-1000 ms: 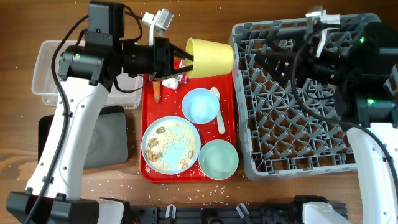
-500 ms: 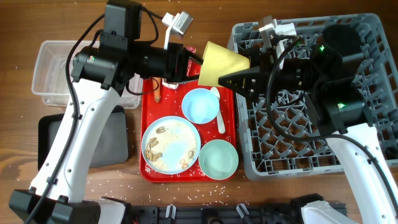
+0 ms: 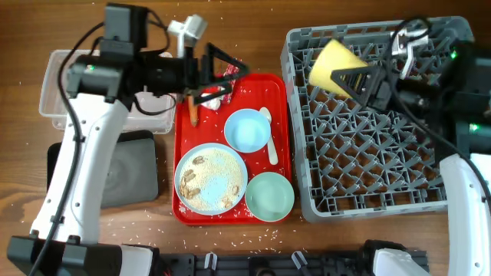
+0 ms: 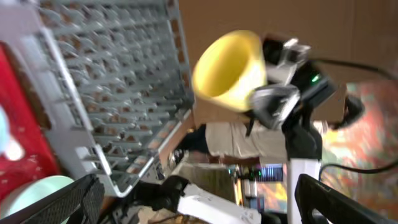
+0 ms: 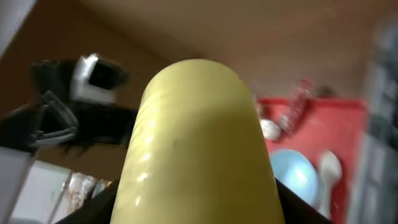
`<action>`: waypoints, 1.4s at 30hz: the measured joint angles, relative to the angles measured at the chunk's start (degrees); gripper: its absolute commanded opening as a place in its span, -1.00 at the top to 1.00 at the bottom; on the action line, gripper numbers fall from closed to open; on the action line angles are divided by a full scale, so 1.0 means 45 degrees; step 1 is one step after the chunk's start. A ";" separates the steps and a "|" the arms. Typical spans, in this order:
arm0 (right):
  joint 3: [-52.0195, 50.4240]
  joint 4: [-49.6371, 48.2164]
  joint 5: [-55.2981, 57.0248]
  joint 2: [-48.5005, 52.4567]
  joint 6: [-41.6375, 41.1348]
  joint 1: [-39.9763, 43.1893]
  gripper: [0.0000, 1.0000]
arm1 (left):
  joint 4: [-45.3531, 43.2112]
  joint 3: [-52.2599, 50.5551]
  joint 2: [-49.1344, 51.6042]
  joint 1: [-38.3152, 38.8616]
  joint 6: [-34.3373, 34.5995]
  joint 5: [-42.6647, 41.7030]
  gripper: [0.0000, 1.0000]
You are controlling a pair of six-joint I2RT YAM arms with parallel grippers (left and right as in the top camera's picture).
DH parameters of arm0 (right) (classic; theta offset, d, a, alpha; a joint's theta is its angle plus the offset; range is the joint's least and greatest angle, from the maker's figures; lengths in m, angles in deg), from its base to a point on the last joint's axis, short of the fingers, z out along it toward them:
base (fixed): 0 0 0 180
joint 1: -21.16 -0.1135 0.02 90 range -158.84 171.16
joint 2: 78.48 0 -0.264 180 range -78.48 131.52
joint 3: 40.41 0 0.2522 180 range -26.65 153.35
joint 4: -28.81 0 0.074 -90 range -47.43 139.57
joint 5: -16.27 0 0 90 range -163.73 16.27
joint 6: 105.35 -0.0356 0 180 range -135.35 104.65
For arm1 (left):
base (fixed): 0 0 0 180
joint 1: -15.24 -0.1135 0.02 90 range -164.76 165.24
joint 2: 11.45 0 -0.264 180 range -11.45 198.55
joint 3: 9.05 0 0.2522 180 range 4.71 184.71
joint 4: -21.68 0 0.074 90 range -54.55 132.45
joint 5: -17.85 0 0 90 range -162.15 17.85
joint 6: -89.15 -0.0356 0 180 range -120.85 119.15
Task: Sort waste into correct bins and load items into the dishwasher rack
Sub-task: 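Place the yellow cup into the dish rack with the right gripper, then grasp the light-blue bowl with the right gripper and lift it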
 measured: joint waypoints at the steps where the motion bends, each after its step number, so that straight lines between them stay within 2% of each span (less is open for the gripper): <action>1: 0.0039 0.1316 0.1132 0.0000 0.0121 -0.0058 0.10 | -0.0044 0.0000 0.0000 -0.0141 -0.0005 0.0063 -1.00; 2: 0.0000 0.2720 0.2584 -0.0005 0.0146 -0.0219 0.10 | -0.0015 -0.0005 0.0005 -0.0345 0.0000 0.0126 -0.99; 5: -0.0034 0.4809 0.5882 0.0005 0.0243 -0.1049 0.00 | 0.0000 0.0000 0.0005 -0.0588 0.0000 0.0476 -0.99; 8: -0.0029 0.6450 0.8738 0.0073 -0.0005 -0.2948 -0.01 | 0.0010 0.0000 0.0000 -0.0593 0.0000 0.1273 -1.00; 10: -0.0029 0.6737 1.0151 0.0515 -0.0204 -0.4323 0.01 | 0.0015 0.0000 0.0000 -0.0593 0.0005 0.1851 -1.00; 13: -0.0019 0.7465 1.1570 0.1671 -0.0869 -0.5251 0.06 | 0.0053 0.0000 0.0000 -0.0593 0.0000 0.2312 -0.99; 14: -0.0019 0.7786 1.1968 0.2336 -0.1117 -0.5425 -0.01 | 0.0155 0.0000 0.0000 -0.0593 -0.0005 0.2404 -1.00; 16: -0.0024 0.8208 1.2522 0.3245 -0.1355 -0.5469 -0.57 | 0.0403 0.0000 0.0000 -0.0593 -0.0005 0.2511 -1.00; 17: -0.0029 0.8310 1.2706 0.3604 -0.1438 -0.5469 -0.74 | 0.0549 0.0000 0.0000 -0.0593 -0.0005 0.2613 -0.99; 19: -0.0029 0.8204 1.2706 0.4080 -0.1287 -0.5469 -0.85 | 0.0685 0.0000 0.0000 -0.0593 -0.0005 0.2846 -0.99; 23: 0.0131 0.7247 1.2449 0.3837 -0.0748 -0.5469 -0.76 | 0.0690 0.0000 0.0000 -0.0593 -0.0005 0.3079 -0.99; 26: 0.1243 0.6008 1.1720 0.2477 0.0170 -0.5469 -0.56 | 0.0670 0.0000 -0.0010 -0.0622 -0.0005 0.3181 -0.99; 29: 0.1719 0.5017 1.0467 0.1399 0.0952 -0.5532 -0.53 | 0.0680 0.0000 -0.0369 -0.0942 -0.0005 0.3866 -1.00; 31: 0.1729 0.4507 1.0049 0.1574 0.1190 -0.5931 -0.52 | 0.0685 0.0000 -0.0937 -0.1209 0.0000 0.4600 -1.00; 34: 0.1724 0.3026 0.9840 0.2885 0.1603 -0.7237 -0.51 | 0.0879 0.0000 -0.1996 -0.1384 -0.0005 0.6275 -0.99; 37: 0.1768 0.1515 1.1759 0.5129 0.1642 -0.8791 -0.51 | 0.1360 0.0000 -0.2963 -0.1545 0.0000 0.8262 -1.00; 38: 0.1763 0.1117 1.2580 0.6552 0.1637 -0.9243 -0.50 | 0.1739 0.0000 -0.3434 -0.1729 0.0024 0.9379 -1.00; 40: 0.1739 0.0772 1.3177 0.7888 0.1642 -0.9292 -0.36 | 0.2351 0.0000 -0.4167 -0.2040 0.0287 1.1113 -0.99; 41: 0.1724 0.0627 1.3323 0.8597 0.1695 -0.9219 -0.24 | 0.2948 0.0000 -0.4585 -0.2312 0.0491 1.2463 -1.00; 42: 0.1715 0.0617 1.3415 0.8922 0.1734 -0.9185 -0.11 | 0.3070 0.0000 -0.4843 -0.2487 0.0559 1.3036 -1.00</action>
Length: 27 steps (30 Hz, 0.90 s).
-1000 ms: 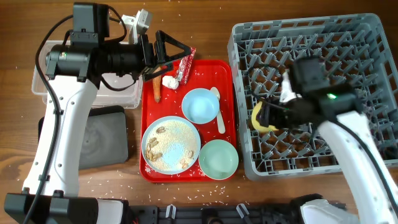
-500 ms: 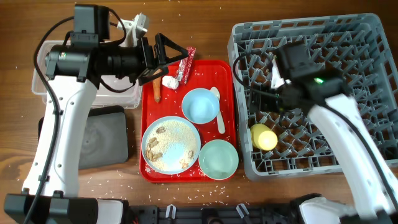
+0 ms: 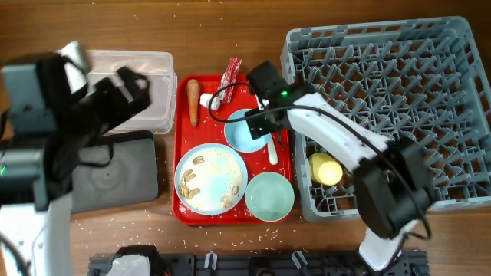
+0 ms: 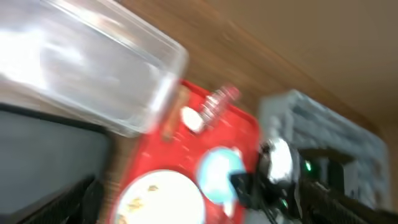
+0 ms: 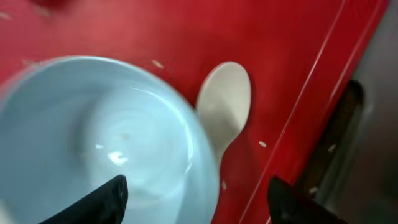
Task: Sort waste into correct bins and load items into the dishwasher rack
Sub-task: 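Grasp the light-blue bowl with the right gripper and lift it, then place the light-blue bowl upside down in the dish rack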
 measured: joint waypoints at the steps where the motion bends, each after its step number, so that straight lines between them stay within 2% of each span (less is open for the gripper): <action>1: 0.0000 -0.0010 0.0063 0.0287 0.0053 0.0024 0.10 | 0.0092 0.0000 -0.0282 -0.0180 0.0073 0.0719 -1.00; 2: 0.0000 -0.0005 0.0112 0.0515 0.0078 0.0029 0.28 | 0.0117 0.0000 -0.0486 -0.0272 0.0117 0.1180 -1.00; 3: 0.0000 -0.0019 0.0112 0.0627 0.0126 0.0029 0.59 | 0.0136 0.0000 -0.0661 -0.0325 0.0136 0.1535 -1.00; 5: 0.0000 -0.0058 0.0107 0.0627 0.0097 0.0029 0.91 | 0.0151 0.0000 -0.0874 -0.0345 0.0180 0.2084 -0.99; 11: 0.0010 0.0243 -0.0146 0.0432 -0.0131 0.0029 0.91 | 0.0146 0.0000 -0.0869 -0.0345 0.0219 0.2419 -1.00; 15: 0.0015 0.0719 0.0185 -0.1438 -0.0544 0.0044 0.91 | 0.0151 0.0000 -0.0869 -0.0345 0.0219 0.2424 -1.00; 18: 0.0058 0.0933 0.2351 -0.4493 -0.1166 0.0393 0.91 | 0.0151 0.0000 -0.0869 -0.0345 0.0219 0.2433 -1.00; 22: 0.0437 0.1054 0.7990 -0.7325 -0.1991 0.2458 0.91 | 0.0151 0.0000 -0.0869 -0.0345 0.0219 0.2472 -1.00; 25: 0.0413 0.1127 1.0234 -0.6897 -0.2220 0.4969 0.91 | 0.0151 0.0000 -0.0869 -0.0345 0.0219 0.2472 -0.99; 27: 0.0355 0.1151 1.0744 -0.6193 -0.2239 0.6198 0.91 | 0.0151 0.0000 -0.0869 -0.0345 0.0219 0.2472 -1.00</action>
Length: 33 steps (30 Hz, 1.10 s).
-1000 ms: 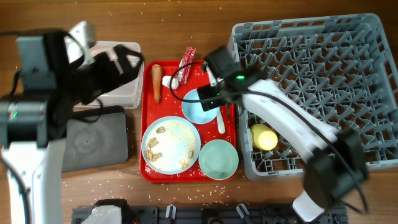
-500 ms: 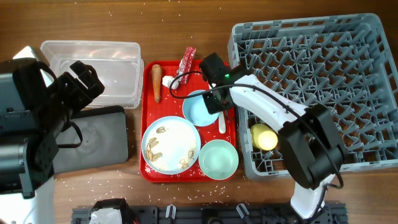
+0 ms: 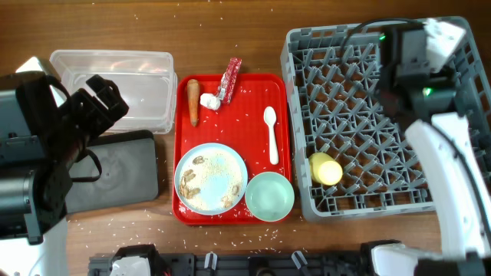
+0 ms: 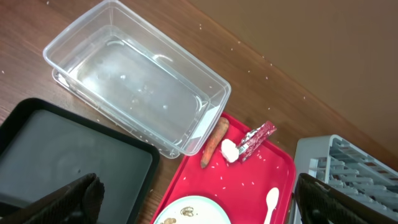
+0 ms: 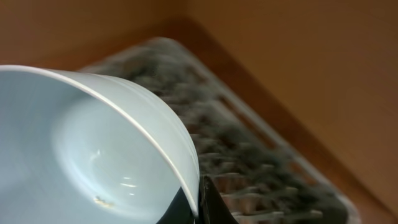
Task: Sort waste into correct bins and load items into the dishwasher rack
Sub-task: 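Place the light-blue bowl upside down in the dish rack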
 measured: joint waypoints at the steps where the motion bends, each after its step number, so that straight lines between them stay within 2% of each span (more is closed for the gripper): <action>1: -0.0010 -0.0010 0.0233 0.0534 -0.0029 0.0748 0.91 | 0.0010 0.0000 0.0000 0.0000 0.0005 0.0005 -1.00; 4: -0.0049 0.0000 0.1059 0.2419 -0.0034 0.2710 0.91 | 0.0015 0.0000 0.0000 0.0000 0.0005 0.0010 -1.00; 9: -0.0117 -0.0345 0.1787 0.4313 -0.0034 0.3852 0.91 | 0.0029 0.0000 0.0000 0.0000 0.0005 0.0039 -1.00; 14: -0.0097 -0.0389 0.2059 0.4809 -0.0272 0.3002 0.91 | 0.0029 0.0000 0.0000 0.0000 0.0000 0.0039 -1.00; 19: -0.0087 0.0058 0.2317 0.4877 -0.0209 0.0432 0.91 | 0.0029 0.0000 0.0000 0.0000 0.0000 0.0044 -0.99; 20: -0.0092 0.0418 0.2458 0.4881 -0.0214 0.0078 0.85 | 0.0034 0.0000 0.0000 0.0000 0.0005 0.0039 -1.00; 22: -0.0097 0.1205 0.2535 0.4891 -0.0257 -0.0534 0.10 | 0.0039 0.0000 0.0000 0.0000 0.0005 0.0039 -1.00; 23: -0.0097 0.1613 0.2433 0.4915 -0.0238 -0.0704 -0.03 | 0.0039 0.0000 0.0000 0.0000 0.0005 0.0039 -1.00; 25: -0.0131 0.2851 0.2225 0.4940 -0.0947 -0.1059 -0.15 | 0.0029 0.0000 0.0000 0.0000 0.0005 0.0039 -1.00; 27: -0.0146 0.3152 0.1719 0.4896 -0.1477 -0.1345 -0.33 | 0.0039 0.0000 0.0000 0.0000 0.0005 0.0039 -1.00; 30: -0.0214 0.2900 0.0087 0.3895 -0.1316 -0.2239 -0.33 | 0.0034 0.0000 0.0000 0.0000 0.0000 0.0039 -1.00; 33: -0.0209 0.2030 -0.3147 0.2545 0.0306 -0.3560 -0.30 | 0.0034 0.0000 0.0000 0.0000 0.0005 0.0039 -1.00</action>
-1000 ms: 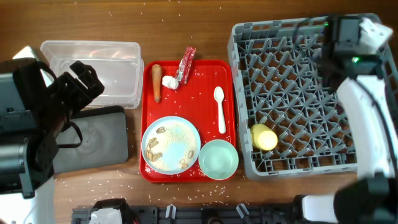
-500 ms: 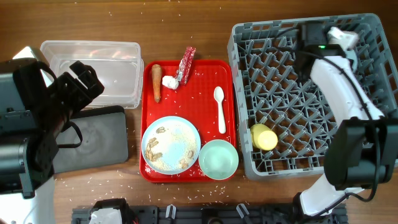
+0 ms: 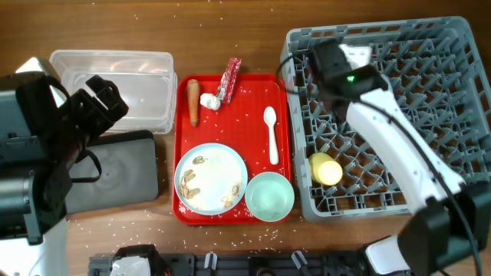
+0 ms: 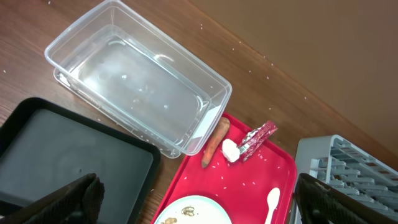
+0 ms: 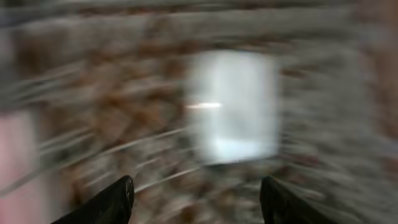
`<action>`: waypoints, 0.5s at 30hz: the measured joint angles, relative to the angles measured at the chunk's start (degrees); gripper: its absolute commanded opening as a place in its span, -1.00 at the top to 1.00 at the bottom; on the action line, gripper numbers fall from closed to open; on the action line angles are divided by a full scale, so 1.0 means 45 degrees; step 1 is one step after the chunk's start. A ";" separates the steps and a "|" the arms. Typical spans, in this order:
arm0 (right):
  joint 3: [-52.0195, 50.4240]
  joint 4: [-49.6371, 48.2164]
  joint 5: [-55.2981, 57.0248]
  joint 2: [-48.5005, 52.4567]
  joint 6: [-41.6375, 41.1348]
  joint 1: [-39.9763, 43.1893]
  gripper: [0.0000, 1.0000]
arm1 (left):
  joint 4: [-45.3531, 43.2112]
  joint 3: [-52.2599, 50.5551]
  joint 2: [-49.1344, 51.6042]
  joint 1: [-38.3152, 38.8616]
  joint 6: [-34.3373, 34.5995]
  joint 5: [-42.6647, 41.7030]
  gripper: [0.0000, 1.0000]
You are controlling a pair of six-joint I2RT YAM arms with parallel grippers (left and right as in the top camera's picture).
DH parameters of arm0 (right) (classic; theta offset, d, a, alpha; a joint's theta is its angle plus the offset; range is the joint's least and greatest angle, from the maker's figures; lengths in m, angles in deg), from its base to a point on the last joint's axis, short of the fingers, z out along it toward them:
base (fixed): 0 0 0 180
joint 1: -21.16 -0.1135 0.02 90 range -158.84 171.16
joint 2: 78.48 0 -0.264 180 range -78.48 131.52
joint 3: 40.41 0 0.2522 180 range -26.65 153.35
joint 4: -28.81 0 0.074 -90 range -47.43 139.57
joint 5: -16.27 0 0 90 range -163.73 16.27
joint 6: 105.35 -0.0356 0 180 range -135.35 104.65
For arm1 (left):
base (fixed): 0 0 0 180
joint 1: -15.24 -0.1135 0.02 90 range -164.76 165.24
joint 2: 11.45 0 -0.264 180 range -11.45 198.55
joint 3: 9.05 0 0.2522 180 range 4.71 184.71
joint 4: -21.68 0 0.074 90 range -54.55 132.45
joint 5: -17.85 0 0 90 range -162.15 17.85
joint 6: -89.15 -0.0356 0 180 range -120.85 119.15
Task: Sort waste into correct bins and load items into the dishwasher rack
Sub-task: 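Place the light-blue bowl upside down in the dish rack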
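Observation:
The red tray (image 3: 184, 153) carries a carrot (image 3: 193, 101), a white lump (image 3: 206, 100), a red wrapper (image 3: 229, 79), a white spoon (image 3: 271, 134), a plate with food scraps (image 3: 211, 178) and a green bowl (image 3: 269, 195). A yellow cup (image 3: 326, 169) lies in the grey rack (image 3: 430, 192). My right gripper (image 3: 328, 65) is over the rack's far left part, open (image 5: 196, 190). A blurred pale blue shape (image 5: 233, 106) among the rack's tines lies ahead of it, probably the bowl. My left gripper (image 3: 103, 96) hangs open and empty (image 4: 198, 186) over the left side.
A clear plastic bin (image 3: 111, 88) stands left of the tray, a dark flat bin (image 3: 123, 176) in front of it. Rice grains are scattered over the tray and the wooden table (image 3: 230, 31).
My right gripper held the blue bowl over the rack's far right. Now it is over the rack's far left, open, with nothing between its fingers. The left arm has not moved.
First my right gripper held the yellow cup over the rack and my left was above the tray. Then the cup lay in the rack, my right was at the blue bowl on the tray, my left at the left. Then the bowl was carried over the rack; now released.

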 measured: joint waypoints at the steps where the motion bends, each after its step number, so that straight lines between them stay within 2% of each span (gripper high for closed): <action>1: 0.0000 -0.0219 -0.2030 -0.0233 0.0947 -0.0539 -0.25 | 0.0000 0.0000 0.0000 0.0000 0.0000 0.0000 -1.00; 4: -0.0141 -0.0223 -0.5901 -0.0141 0.2603 -0.1481 -0.22 | 0.0005 0.0000 0.0000 0.0000 0.0000 0.0000 -1.00; 7: -0.0933 -0.0248 -0.8233 0.0010 0.3993 -0.2225 -0.22 | 0.0000 0.0000 0.0000 0.0000 0.0000 0.0000 -1.00; 10: -0.2293 -0.0520 -0.9311 0.0243 0.4983 -0.3031 -0.09 | 0.0000 0.0000 0.0000 0.0000 0.0000 0.0000 -0.99; 13: -0.3497 -0.1394 -0.9462 0.0257 0.5061 -0.3240 0.03 | 0.0000 0.0000 0.0000 0.0000 0.0000 0.0000 -1.00; 15: -0.4051 -0.1953 -0.9568 0.0257 0.5066 -0.3283 0.28 | 0.0000 0.0000 0.0000 0.0000 -0.0005 0.0005 -1.00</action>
